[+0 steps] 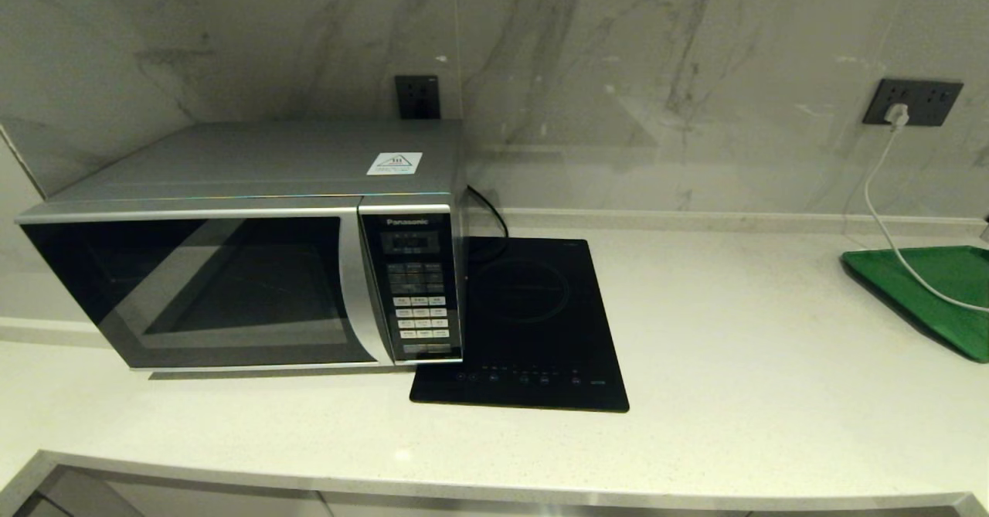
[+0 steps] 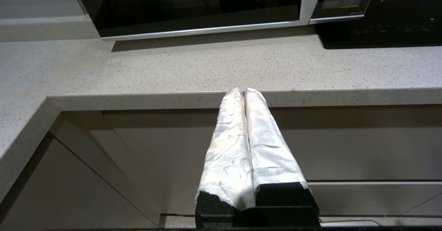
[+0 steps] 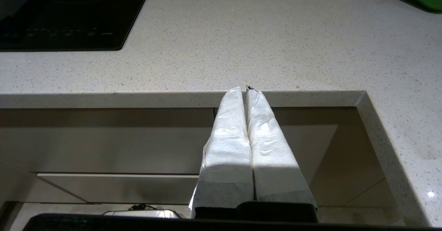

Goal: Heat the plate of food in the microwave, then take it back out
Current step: Open the microwave oven

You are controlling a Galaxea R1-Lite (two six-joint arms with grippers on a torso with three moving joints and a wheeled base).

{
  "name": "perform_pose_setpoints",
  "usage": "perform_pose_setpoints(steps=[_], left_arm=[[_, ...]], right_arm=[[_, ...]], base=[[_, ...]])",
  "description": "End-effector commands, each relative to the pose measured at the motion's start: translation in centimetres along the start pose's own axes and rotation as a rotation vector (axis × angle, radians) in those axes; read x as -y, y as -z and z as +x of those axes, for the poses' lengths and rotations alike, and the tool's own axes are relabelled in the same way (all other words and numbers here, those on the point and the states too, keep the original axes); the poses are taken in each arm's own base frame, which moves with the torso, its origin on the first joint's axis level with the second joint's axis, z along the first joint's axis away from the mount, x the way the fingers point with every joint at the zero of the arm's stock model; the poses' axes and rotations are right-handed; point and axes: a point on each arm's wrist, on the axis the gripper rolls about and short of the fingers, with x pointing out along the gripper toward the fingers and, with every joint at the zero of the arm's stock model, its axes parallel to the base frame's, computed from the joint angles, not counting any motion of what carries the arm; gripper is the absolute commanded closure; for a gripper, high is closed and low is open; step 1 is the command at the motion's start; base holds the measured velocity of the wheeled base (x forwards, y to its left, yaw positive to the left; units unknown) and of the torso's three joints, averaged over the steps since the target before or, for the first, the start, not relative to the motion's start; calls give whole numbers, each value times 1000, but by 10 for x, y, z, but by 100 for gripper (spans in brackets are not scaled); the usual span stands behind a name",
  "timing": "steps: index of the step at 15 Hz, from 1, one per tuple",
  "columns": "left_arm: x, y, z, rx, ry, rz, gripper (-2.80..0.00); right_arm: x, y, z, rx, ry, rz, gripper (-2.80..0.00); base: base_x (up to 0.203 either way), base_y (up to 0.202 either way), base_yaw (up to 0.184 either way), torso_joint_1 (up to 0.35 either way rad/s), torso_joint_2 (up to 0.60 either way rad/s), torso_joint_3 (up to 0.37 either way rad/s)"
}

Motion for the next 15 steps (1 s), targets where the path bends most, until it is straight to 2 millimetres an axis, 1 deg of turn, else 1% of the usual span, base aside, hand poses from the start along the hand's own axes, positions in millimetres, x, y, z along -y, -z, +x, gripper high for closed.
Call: perform_pose_setpoints(steps=[1,3,4,5,7,9,10,11,12,14,15], left_arm=[[0,0,0,-24,-2,4,0],[0,-3,3,-73,4,13,0],[0,-14,2,-56,8,12,0],[-1,-30,2,-56,11,4,0],[-3,-72,12,-87,27,-55,0],[-3,-109,35,-171,73,-158,0],[-2,-125,47,-234,141,-211,0],[2,-138,58,-317,255,-276,0],[7,-147,66,-408,406,-354,0],[18,-152,82,-590,715,-486,0],[22,-153,92,-640,788,-513,0]], right_arm=[[0,0,0,-1,0,1,0],[0,0,0,-1,0,1,0],[0,0,0,-1,0,1,0],[0,0,0,-1,0,1,0],[0,0,0,-1,0,1,0],[0,0,0,-1,0,1,0],[0,0,0,-1,0,0,0],[0,0,0,-1,0,1,0],[0,0,0,-1,0,1,0],[0,0,0,-1,0,1,0],[0,0,0,-1,0,1,0]], base=[[0,0,0,0,0,0],[0,0,0,0,0,0],[0,0,0,0,0,0],[0,0,0,0,0,0],[0,0,0,0,0,0],[0,0,0,0,0,0],[0,0,0,0,0,0],[0,0,0,0,0,0],[0,0,0,0,0,0],[0,0,0,0,0,0],[0,0,0,0,0,0]])
